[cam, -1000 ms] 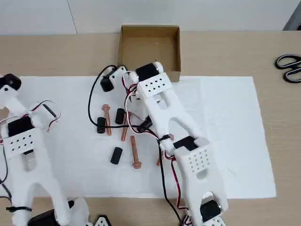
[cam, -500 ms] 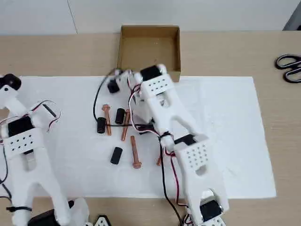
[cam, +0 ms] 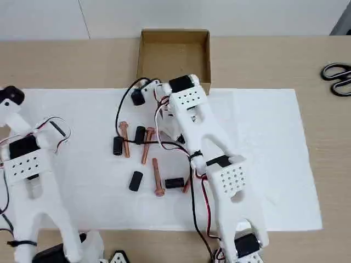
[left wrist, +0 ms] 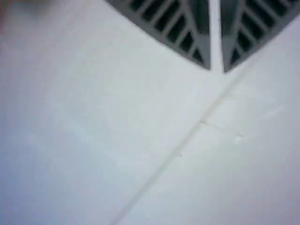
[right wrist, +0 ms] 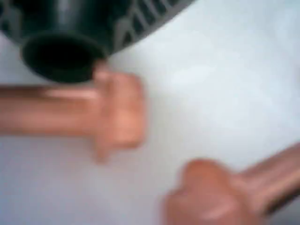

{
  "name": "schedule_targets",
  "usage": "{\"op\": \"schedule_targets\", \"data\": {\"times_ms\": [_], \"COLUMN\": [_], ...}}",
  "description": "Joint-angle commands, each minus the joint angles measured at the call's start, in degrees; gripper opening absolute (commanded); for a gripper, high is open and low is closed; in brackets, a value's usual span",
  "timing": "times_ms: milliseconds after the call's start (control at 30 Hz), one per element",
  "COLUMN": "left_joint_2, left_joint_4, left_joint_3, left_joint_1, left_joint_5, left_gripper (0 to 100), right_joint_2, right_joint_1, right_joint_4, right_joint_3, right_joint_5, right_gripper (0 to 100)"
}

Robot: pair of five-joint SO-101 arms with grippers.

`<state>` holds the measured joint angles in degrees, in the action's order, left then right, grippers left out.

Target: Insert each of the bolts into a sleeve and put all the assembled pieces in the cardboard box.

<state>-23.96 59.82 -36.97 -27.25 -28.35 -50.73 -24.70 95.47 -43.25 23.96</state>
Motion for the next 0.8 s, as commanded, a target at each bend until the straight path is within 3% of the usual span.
{"op": "schedule_targets", "data": {"times_ms": [0,167,400,600,767], "left_joint_2": [-0.7,-0.7,-0.7,-0.7,-0.7], "left_joint_4": [-1.2,-1.1,-1.1,-1.0,-1.1], "left_joint_3": [0.4,0.3,0.3,0.3,0.4], "left_joint_1": [0.1,4.1,12.7,18.9,21.7], "left_joint_5": [-0.4,-0.2,0.4,11.2,15.3], "left_gripper": [1,1,1,1,1], "right_joint_2": [-2.2,1.0,16.4,29.8,40.6], "right_joint_1": [5.6,11.9,13.3,11.7,11.0], "right_joint_4": [0.4,0.9,2.0,1.9,1.6], "right_joint_3": [0.1,-5.5,-6.5,3.7,15.4], "right_joint_5": [-3.2,-7.7,-8.1,-9.0,-12.7], "right_gripper": [0.6,0.7,0.4,0.4,0.7]}}
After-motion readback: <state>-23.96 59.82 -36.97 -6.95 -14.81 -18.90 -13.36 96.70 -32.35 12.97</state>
